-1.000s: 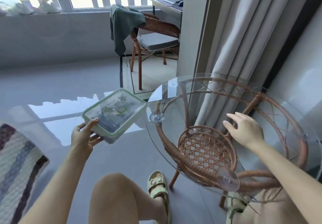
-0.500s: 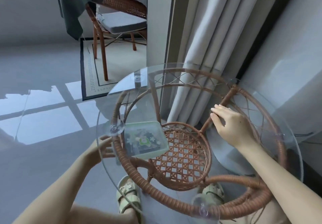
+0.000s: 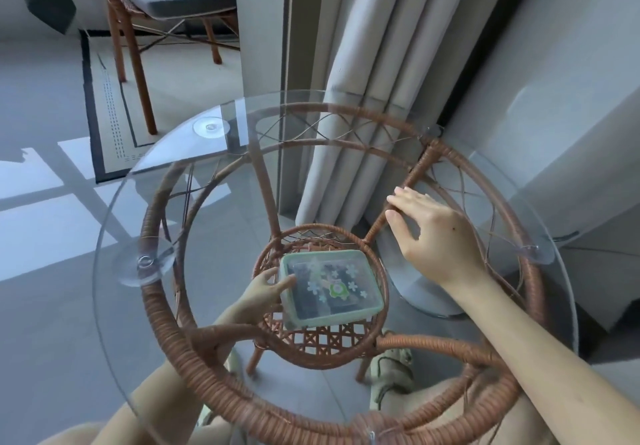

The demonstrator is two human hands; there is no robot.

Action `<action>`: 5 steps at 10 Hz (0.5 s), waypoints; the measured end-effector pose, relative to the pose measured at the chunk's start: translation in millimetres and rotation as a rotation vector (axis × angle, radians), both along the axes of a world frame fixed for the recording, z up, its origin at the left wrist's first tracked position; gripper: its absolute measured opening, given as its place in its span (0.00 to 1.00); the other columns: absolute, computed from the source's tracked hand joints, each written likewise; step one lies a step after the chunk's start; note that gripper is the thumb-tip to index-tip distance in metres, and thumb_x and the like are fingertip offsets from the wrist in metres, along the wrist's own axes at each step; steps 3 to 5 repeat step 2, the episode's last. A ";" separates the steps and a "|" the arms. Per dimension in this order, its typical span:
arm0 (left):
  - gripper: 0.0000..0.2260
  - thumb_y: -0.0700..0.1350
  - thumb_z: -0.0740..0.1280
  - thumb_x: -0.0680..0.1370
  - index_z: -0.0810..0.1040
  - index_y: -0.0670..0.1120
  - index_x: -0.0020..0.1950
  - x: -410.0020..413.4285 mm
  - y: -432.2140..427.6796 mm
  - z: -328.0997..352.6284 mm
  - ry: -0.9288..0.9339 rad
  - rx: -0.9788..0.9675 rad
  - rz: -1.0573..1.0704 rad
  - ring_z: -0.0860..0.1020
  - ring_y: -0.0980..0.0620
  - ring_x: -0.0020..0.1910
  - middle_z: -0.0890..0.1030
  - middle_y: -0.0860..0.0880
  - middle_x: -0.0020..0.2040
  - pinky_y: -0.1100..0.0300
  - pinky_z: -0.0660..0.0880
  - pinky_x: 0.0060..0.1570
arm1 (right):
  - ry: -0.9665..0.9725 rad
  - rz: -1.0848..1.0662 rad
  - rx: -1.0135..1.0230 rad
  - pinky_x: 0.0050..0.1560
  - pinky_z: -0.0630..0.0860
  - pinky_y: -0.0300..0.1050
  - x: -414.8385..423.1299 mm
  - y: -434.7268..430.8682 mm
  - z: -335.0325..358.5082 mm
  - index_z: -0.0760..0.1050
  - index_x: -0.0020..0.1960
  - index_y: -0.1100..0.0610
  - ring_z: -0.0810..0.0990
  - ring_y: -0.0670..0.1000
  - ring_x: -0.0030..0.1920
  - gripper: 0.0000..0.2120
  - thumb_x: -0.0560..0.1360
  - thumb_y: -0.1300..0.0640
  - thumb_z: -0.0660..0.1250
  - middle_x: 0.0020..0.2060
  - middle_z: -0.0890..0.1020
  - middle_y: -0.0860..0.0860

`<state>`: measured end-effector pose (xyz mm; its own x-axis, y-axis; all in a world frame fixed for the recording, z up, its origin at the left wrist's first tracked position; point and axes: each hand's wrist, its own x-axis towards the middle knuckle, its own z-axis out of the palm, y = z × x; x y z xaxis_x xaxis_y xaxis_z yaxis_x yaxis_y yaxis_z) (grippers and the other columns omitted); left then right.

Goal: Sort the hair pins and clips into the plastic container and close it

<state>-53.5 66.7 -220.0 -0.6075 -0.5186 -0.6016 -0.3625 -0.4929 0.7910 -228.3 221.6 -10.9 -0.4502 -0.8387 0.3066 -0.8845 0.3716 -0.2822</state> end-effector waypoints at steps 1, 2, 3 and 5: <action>0.24 0.52 0.66 0.75 0.66 0.46 0.68 6.0 -7.4 -11.5 -0.011 0.031 -0.036 0.81 0.45 0.52 0.79 0.42 0.57 0.49 0.80 0.50 | 0.006 0.013 0.001 0.64 0.67 0.43 0.1 -0.5 -0.6 0.79 0.58 0.57 0.76 0.51 0.64 0.18 0.75 0.51 0.59 0.60 0.80 0.54; 0.14 0.52 0.60 0.78 0.73 0.47 0.61 13.7 -11.5 9.5 0.036 0.002 -0.024 0.81 0.53 0.42 0.81 0.49 0.49 0.59 0.79 0.38 | 0.002 0.004 0.002 0.64 0.68 0.44 0.8 -0.5 1.2 0.78 0.59 0.57 0.76 0.52 0.64 0.18 0.75 0.52 0.59 0.60 0.80 0.54; 0.14 0.52 0.60 0.78 0.73 0.47 0.61 13.7 -11.5 9.5 0.036 0.002 -0.024 0.81 0.53 0.42 0.81 0.49 0.49 0.59 0.79 0.38 | 0.002 0.004 0.002 0.64 0.68 0.44 0.8 -0.5 1.2 0.78 0.59 0.57 0.76 0.52 0.64 0.18 0.75 0.52 0.59 0.60 0.80 0.54; 0.14 0.52 0.60 0.78 0.73 0.47 0.61 13.7 -11.5 9.5 0.036 0.002 -0.024 0.81 0.53 0.42 0.81 0.49 0.49 0.59 0.79 0.38 | 0.002 0.004 0.002 0.64 0.68 0.44 0.8 -0.5 1.2 0.78 0.59 0.57 0.76 0.52 0.64 0.18 0.75 0.52 0.59 0.60 0.80 0.54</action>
